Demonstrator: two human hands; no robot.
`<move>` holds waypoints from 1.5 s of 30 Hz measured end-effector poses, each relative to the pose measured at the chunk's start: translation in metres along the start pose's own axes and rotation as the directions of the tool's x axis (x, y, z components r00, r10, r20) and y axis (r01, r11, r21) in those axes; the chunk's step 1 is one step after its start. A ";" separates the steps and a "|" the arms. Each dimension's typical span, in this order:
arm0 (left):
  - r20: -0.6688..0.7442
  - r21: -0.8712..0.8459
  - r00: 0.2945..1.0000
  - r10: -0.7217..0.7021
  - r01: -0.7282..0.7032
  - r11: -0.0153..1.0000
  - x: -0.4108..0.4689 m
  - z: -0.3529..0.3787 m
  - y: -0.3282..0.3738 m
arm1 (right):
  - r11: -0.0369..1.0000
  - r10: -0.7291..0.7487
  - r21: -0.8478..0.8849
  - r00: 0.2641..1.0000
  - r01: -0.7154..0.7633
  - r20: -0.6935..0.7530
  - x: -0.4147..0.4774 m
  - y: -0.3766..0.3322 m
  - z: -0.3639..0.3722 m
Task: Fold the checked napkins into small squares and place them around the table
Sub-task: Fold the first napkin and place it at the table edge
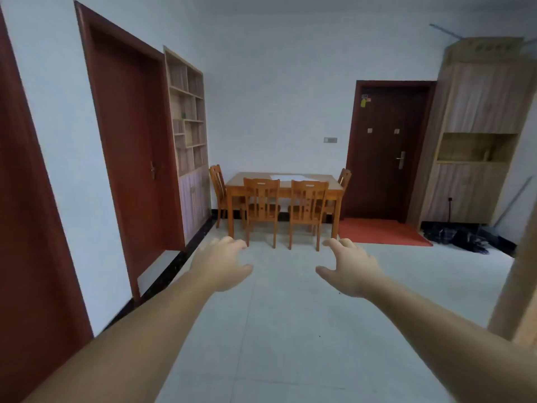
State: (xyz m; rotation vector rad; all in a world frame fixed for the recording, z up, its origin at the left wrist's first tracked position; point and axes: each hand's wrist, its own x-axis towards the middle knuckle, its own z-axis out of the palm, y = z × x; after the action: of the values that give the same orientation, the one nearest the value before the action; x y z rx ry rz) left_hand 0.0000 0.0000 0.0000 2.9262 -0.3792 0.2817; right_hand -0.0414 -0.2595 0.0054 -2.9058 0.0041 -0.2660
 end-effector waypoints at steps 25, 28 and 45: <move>0.055 -0.069 0.991 0.121 -0.117 0.991 0.490 0.142 -0.027 | 0.986 0.084 -0.149 0.993 -0.071 0.084 0.464 0.136 0.072; 0.053 -0.037 0.991 0.126 -0.125 0.992 0.555 0.157 -0.013 | 0.998 0.049 -0.043 0.993 -0.045 0.106 0.526 0.173 0.081; 0.123 0.021 0.972 0.201 -0.205 0.979 0.911 0.247 0.104 | 0.989 0.042 0.139 0.999 -0.043 0.011 0.831 0.351 0.095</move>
State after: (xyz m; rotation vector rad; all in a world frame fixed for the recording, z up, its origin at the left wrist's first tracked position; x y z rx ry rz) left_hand 0.8773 -0.3609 -0.0332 2.9484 -0.7006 0.1396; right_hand 0.7992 -0.5995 -0.0147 -2.7647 0.0443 -0.2378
